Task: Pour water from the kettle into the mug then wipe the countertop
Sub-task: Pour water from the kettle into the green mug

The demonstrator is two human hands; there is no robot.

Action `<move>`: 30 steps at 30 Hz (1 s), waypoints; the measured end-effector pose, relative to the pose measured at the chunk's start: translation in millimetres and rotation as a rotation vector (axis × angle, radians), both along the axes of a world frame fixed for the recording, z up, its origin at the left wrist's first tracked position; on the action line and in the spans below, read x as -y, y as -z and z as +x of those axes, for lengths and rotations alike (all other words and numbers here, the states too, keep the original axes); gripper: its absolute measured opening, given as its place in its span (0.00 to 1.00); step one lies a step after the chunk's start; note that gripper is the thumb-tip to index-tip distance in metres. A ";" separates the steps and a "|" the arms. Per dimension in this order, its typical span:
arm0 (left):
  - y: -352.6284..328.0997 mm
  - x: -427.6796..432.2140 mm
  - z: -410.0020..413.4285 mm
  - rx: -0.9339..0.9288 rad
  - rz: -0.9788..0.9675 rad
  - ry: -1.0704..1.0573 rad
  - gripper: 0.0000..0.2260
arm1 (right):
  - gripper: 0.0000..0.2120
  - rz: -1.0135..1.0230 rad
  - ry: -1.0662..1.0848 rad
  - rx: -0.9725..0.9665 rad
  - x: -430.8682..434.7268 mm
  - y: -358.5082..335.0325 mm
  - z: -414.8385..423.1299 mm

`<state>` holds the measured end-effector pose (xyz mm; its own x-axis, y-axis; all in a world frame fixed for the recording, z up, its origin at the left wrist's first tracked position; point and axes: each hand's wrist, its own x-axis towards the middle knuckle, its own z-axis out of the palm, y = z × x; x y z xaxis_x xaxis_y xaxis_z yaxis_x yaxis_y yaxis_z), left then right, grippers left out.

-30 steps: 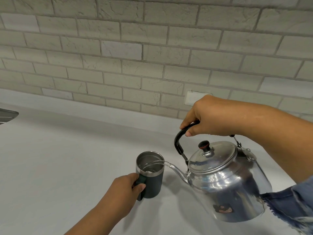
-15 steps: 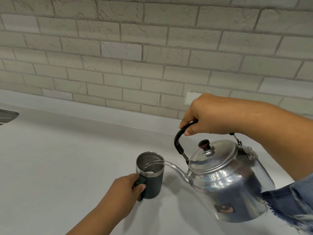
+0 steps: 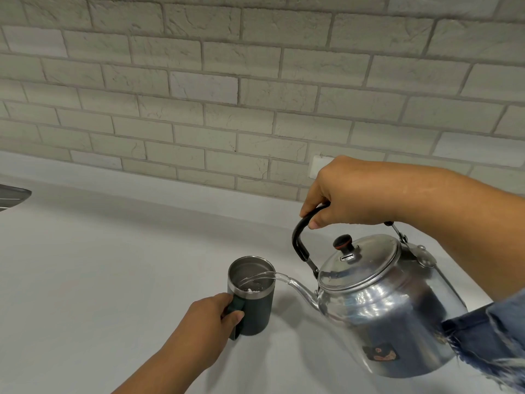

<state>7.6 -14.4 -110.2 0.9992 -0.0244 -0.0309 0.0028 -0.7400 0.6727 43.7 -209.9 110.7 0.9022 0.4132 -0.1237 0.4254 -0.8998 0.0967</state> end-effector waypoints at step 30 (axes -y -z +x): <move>-1.2 -0.1 -0.7 0.006 0.012 0.021 0.02 | 0.12 -0.034 -0.018 0.031 -1.0 -1.8 -2.1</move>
<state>6.9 -14.3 -109.0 0.9986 -0.0454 -0.0259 -0.0168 -0.7478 0.6637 41.7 -208.9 112.4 0.8984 0.4250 -0.1105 0.4375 -0.8881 0.1408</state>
